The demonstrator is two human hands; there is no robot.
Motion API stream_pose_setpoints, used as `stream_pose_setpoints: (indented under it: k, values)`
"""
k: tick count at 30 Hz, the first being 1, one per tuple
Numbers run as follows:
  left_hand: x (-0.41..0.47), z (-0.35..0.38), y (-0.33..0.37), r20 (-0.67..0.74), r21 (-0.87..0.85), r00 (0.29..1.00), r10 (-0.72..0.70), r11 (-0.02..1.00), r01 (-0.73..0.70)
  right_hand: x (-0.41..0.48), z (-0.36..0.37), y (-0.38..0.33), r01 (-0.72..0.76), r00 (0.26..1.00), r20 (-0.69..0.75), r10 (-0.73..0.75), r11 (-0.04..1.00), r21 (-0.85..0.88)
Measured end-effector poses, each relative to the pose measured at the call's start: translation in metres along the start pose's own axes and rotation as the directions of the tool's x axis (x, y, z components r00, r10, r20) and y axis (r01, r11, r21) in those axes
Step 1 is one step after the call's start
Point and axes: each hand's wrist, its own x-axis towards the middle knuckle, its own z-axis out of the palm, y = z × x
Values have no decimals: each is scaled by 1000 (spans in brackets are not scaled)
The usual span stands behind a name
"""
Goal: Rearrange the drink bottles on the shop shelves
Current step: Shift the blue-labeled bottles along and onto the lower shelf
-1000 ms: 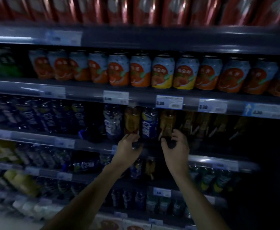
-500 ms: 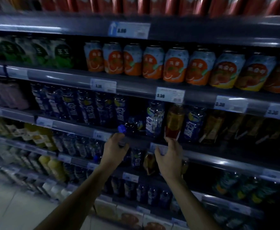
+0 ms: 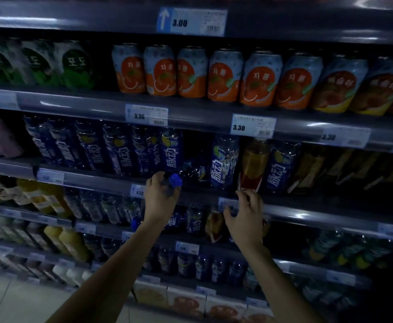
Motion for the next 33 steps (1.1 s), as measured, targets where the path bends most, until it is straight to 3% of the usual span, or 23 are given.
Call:
stream_pose_setpoints:
  k: [4,8,17,27,33]
  values:
    - [5,7,-2,-18,73,997,70,995,-69,-1,1,3,28,1000,3,-28,999,-38]
    - [6,11,-1,-24,67,999,37,997,-35,-1,1,5,41,999,11,-41,998,-57]
    - [-2,8,7,-87,-59,996,8,998,-14,-3,0,7,64,997,43,-62,998,-30]
    - [-5,-28,21,-113,36,965,237,972,-234,-3,-2,6,48,997,56,-46,998,-28]
    - [-3,-41,44,-146,-10,924,354,933,-359,-3,-2,6,62,997,42,-61,998,-23]
